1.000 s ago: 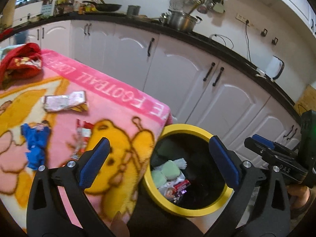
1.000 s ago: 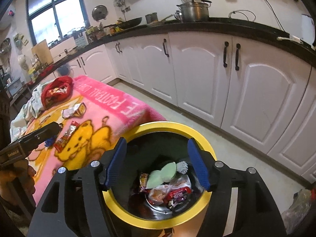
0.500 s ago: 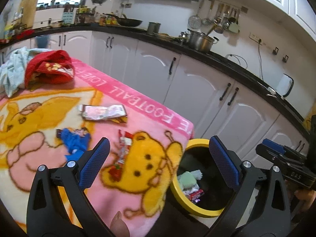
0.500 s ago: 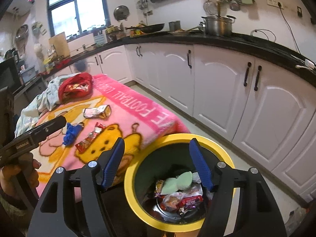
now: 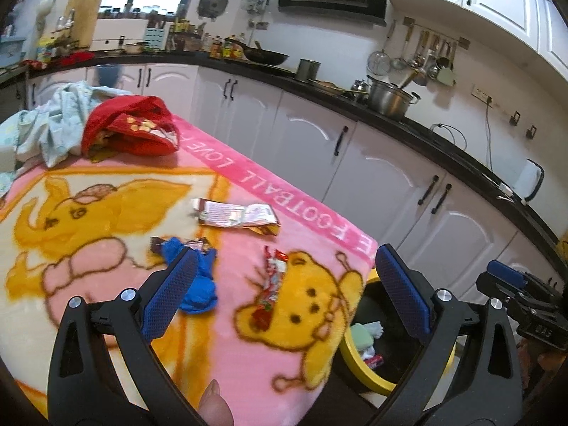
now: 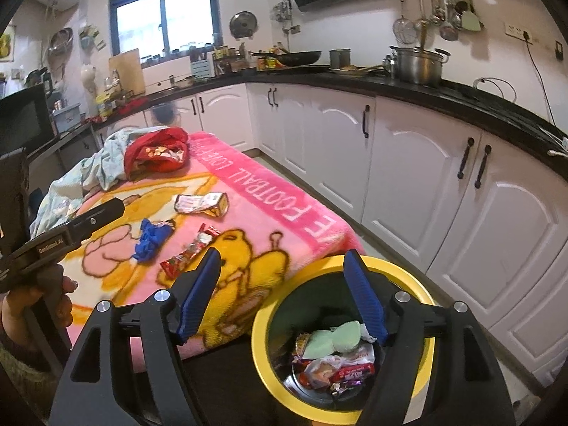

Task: Collect trash
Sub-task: 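Move both tools back over the blue glove and red wrapper on the blanket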

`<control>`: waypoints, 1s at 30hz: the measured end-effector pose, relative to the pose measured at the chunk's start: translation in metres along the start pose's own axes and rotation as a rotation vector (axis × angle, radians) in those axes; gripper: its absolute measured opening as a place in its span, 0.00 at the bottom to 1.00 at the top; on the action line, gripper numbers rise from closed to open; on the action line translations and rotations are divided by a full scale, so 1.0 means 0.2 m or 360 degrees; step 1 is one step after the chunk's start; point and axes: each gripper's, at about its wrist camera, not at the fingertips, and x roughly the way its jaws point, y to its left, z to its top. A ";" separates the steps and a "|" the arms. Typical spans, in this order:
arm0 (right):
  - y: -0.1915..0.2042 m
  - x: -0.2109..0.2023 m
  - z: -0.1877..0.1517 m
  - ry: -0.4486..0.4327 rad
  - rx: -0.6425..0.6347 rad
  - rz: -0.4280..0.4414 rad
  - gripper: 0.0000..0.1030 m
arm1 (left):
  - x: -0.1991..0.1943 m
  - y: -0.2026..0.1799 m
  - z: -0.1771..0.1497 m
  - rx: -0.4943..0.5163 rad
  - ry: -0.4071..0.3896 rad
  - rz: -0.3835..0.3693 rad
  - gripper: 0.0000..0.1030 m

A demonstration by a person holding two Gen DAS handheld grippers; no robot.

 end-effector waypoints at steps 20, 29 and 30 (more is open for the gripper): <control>0.28 0.16 0.13 0.0034 -0.0122 0.0110 0.68 | -0.05 0.36 0.02 -0.0137 -0.0018 0.0162 0.89; 0.38 0.29 0.17 0.0079 -0.0148 0.0157 0.68 | -0.05 0.46 0.01 -0.0164 -0.0013 0.0206 0.89; 0.39 0.31 0.18 0.0085 -0.0152 0.0161 0.68 | -0.04 0.48 0.01 -0.0165 -0.0006 0.0213 0.89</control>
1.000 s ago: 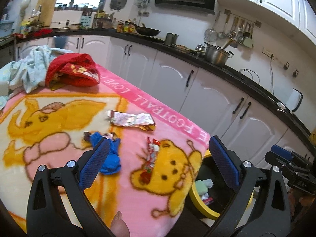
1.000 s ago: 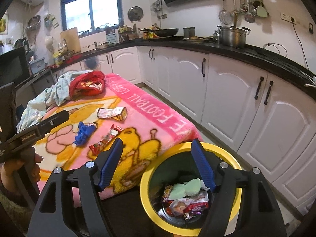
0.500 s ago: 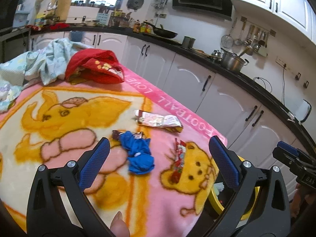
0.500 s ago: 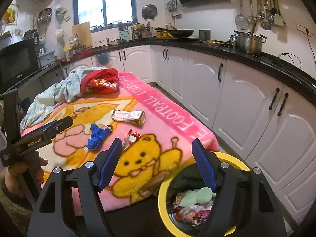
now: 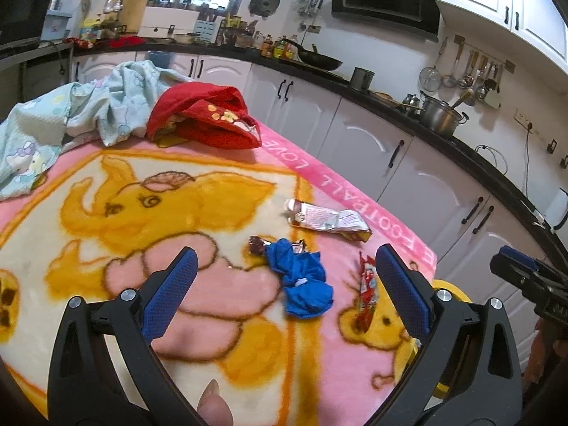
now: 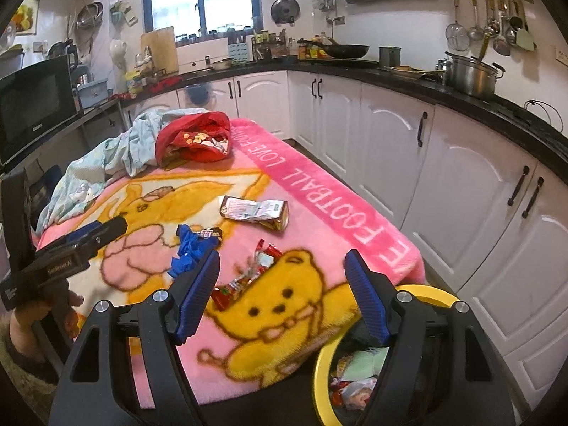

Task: Collect trash
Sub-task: 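Move both tools back over the blue glove and red wrapper on the blanket, then grasp the blue glove with the left tool while the right tool grasps the red wrapper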

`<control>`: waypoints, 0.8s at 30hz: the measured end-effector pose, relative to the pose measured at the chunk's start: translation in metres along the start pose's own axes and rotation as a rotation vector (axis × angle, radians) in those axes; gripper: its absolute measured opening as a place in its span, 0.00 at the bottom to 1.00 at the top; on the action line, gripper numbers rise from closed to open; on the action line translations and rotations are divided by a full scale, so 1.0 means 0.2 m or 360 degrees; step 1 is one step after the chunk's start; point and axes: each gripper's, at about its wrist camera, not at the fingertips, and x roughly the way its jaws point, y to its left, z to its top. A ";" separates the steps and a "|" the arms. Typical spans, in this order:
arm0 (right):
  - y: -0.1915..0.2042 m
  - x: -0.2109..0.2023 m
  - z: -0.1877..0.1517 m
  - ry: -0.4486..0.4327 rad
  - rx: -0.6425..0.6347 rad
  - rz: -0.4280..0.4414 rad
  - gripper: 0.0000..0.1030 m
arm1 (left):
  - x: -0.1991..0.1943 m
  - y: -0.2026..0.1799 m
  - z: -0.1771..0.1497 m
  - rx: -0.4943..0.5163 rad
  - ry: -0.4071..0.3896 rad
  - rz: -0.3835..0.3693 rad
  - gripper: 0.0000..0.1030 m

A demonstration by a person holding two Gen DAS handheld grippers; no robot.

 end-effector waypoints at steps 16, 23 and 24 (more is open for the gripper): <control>0.02 0.48 0.03 0.0287 0.0047 0.0093 0.58 | 0.18 0.11 -0.04 -0.0070 0.0201 -0.0137 0.57; 0.03 0.68 -0.02 0.0417 0.0056 0.0107 0.53 | 0.33 0.07 -0.07 -0.0086 0.0350 -0.0252 0.56; 0.03 0.70 -0.03 0.0432 0.0059 0.0110 0.51 | 0.35 0.06 -0.07 -0.0088 0.0363 -0.0260 0.56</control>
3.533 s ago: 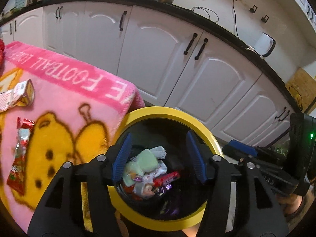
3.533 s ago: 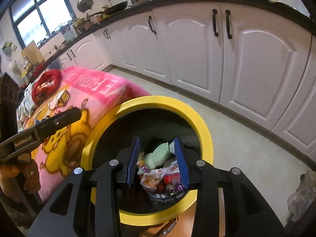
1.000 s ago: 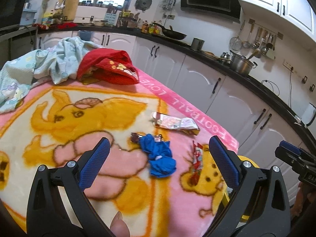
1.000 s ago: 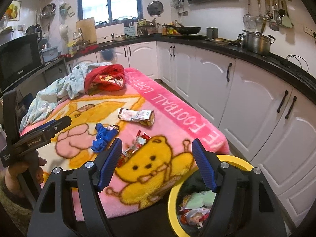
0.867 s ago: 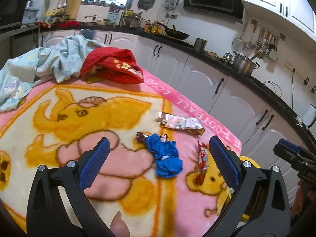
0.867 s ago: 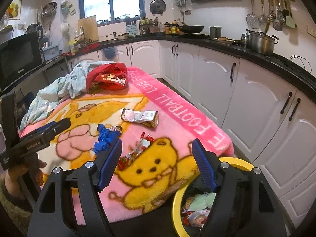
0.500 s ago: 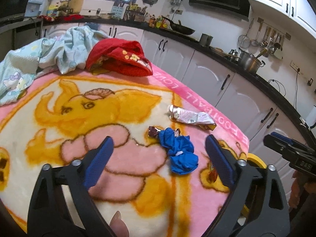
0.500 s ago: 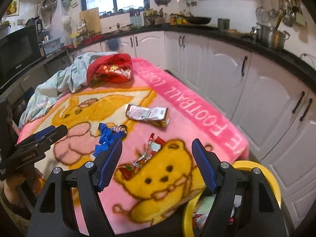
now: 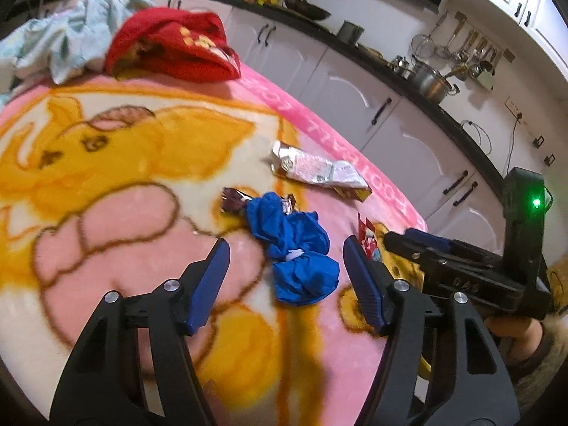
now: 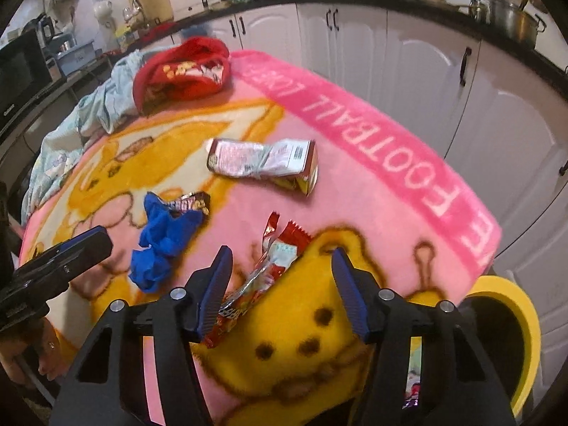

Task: Collect trash
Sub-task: 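Grasp the blue glove with the left tool while the right tool grasps the red wrapper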

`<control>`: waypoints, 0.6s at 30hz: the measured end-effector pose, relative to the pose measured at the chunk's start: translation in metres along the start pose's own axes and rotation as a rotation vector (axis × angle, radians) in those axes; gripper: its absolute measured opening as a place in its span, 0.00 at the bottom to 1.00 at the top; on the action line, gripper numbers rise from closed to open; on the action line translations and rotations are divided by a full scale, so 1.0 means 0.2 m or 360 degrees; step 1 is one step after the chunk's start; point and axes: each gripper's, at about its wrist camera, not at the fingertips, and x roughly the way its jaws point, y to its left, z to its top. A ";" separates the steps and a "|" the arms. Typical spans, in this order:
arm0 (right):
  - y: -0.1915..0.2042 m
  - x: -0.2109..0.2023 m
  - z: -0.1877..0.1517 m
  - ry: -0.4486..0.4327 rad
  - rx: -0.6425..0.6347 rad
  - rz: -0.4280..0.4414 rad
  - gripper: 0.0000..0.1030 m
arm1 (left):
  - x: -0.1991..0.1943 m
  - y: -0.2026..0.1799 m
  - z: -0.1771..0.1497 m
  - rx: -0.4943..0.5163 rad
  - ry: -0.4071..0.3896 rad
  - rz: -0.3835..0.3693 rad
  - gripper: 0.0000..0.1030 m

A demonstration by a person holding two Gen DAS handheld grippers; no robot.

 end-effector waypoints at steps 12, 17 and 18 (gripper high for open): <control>-0.03 0.12 -0.07 0.0089 -0.0004 0.0076 0.21 | 0.22 -0.02 -0.02 0.0015 0.0183 -0.0019 0.43; -0.03 0.10 -0.10 0.0075 -0.0029 0.0086 0.17 | 0.24 -0.04 -0.04 0.0070 0.0195 0.0032 0.21; -0.03 0.10 -0.10 0.0073 -0.0032 0.0086 0.16 | 0.24 -0.04 -0.05 0.0095 0.0198 0.0048 0.17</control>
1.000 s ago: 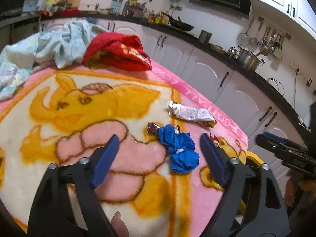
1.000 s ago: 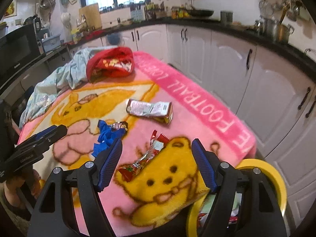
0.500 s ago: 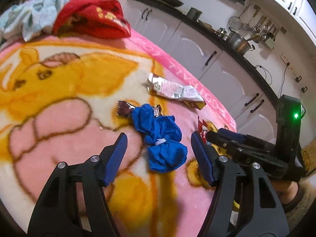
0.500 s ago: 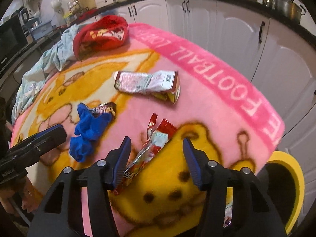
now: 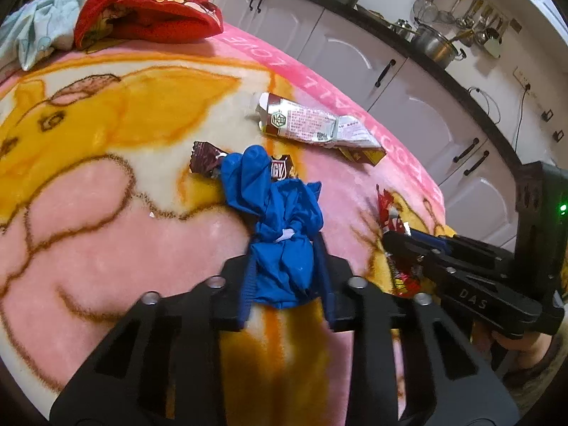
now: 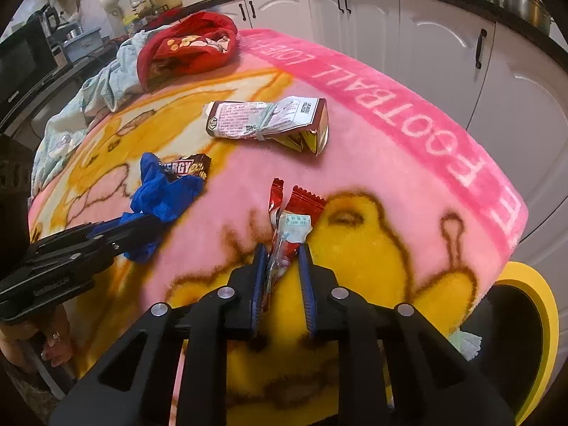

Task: Collect trash
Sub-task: 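Grasp the blue glove with the left tool while the right tool grasps the red wrapper, then carry the blue glove and red wrapper over the yellow-rimmed bin with both tools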

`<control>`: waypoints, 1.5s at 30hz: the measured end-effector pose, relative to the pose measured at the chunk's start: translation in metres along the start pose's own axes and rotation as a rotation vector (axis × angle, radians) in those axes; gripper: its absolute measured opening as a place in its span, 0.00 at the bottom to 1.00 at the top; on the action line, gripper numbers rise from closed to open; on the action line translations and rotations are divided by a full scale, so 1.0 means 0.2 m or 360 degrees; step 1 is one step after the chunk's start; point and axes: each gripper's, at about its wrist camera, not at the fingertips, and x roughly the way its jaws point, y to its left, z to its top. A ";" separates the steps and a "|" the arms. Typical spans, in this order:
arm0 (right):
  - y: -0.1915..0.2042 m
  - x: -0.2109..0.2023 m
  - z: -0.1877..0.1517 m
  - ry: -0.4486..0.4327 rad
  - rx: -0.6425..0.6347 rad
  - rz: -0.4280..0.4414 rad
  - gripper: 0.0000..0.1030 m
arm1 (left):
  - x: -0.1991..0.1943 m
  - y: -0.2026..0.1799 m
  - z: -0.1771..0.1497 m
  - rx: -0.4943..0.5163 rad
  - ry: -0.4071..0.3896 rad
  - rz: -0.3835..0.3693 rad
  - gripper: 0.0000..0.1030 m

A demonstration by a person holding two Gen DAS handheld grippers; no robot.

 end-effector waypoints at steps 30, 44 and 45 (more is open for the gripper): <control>-0.19 -0.57 -0.15 -0.0297 0.0004 -0.0088 0.10 | -0.23 -0.43 -0.06 0.0262 -0.0144 -0.0092 0.10; -0.74 -0.73 -0.47 -0.0294 0.0402 -0.0267 0.10 | 0.08 -1.01 -0.20 0.0592 0.0040 -0.0326 0.10; -0.77 -0.73 -0.49 -0.0286 0.0426 -0.0270 0.10 | 0.10 -1.04 -0.22 0.0608 0.0059 -0.0338 0.10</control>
